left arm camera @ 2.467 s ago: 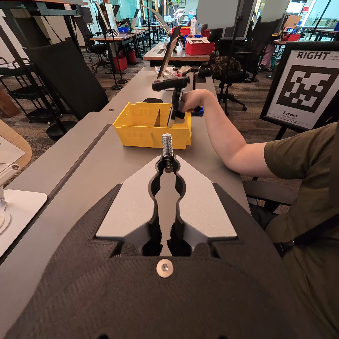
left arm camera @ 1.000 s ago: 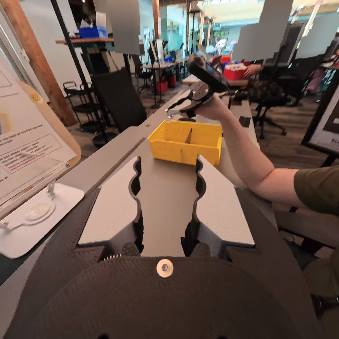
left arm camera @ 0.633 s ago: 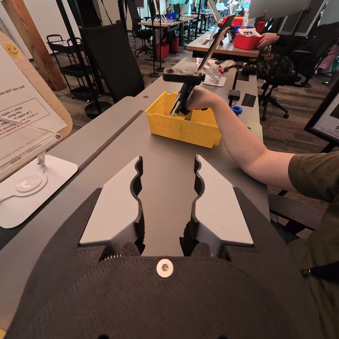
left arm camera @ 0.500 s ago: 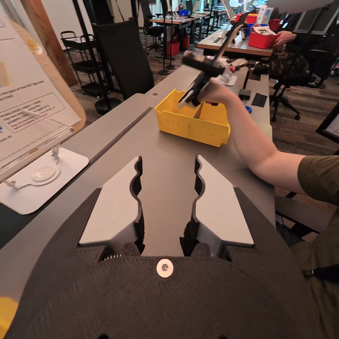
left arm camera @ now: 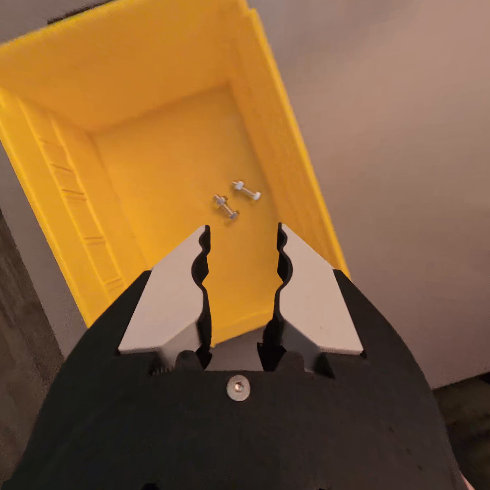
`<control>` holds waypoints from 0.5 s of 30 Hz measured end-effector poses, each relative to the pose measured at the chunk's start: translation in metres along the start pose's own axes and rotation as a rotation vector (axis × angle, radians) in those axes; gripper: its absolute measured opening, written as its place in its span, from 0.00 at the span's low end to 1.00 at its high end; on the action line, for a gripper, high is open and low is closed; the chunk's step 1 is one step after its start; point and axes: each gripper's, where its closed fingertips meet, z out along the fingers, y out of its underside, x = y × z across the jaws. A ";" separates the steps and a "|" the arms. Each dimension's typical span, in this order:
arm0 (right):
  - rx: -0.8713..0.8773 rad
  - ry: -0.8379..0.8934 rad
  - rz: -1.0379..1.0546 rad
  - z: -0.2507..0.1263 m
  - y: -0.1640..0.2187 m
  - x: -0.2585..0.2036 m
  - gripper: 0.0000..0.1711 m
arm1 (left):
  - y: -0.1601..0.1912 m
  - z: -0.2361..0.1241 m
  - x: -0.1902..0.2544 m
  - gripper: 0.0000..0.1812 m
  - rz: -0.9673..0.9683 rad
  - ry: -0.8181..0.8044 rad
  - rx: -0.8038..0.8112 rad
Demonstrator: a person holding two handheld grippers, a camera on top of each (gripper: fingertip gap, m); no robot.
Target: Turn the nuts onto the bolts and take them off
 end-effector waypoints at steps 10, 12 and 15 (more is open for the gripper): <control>0.023 -0.178 -0.255 -0.010 -0.045 -0.112 0.16 | 0.025 0.081 -0.038 0.20 -0.311 0.023 -0.219; 0.023 -0.197 -0.294 -0.009 -0.047 -0.125 0.16 | 0.028 0.090 -0.035 0.17 -0.317 0.028 -0.258; -0.010 -0.218 -0.329 -0.004 -0.041 -0.134 0.16 | 0.032 0.100 -0.034 0.16 -0.322 0.013 -0.308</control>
